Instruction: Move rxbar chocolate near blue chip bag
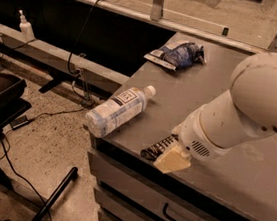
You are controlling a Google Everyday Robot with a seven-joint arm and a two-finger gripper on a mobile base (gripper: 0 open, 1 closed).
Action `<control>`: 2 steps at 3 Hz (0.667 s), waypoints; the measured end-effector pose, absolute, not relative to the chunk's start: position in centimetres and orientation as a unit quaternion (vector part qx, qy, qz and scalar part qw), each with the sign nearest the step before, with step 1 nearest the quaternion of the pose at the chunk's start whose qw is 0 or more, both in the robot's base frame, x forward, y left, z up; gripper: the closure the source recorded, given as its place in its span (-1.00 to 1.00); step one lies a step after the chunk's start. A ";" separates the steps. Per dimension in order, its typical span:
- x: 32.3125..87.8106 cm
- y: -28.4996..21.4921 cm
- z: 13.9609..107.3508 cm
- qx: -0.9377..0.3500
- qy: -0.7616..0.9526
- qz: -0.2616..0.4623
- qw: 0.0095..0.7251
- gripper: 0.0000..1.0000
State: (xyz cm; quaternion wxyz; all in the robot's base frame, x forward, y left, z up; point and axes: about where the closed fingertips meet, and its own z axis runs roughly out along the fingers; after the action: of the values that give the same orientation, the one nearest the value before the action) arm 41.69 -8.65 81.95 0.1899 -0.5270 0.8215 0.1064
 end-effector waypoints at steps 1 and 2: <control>41.7 -8.7 82.0 -0.527 0.821 0.106 0.190 1.00; 41.7 -8.7 82.0 -0.527 0.821 0.106 0.190 1.00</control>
Offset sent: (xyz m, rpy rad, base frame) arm 0.0207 -0.0330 0.1476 0.0142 -0.1427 0.1159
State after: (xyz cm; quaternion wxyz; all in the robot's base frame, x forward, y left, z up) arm 41.69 -8.65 81.98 0.1900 -0.5271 0.8214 0.1064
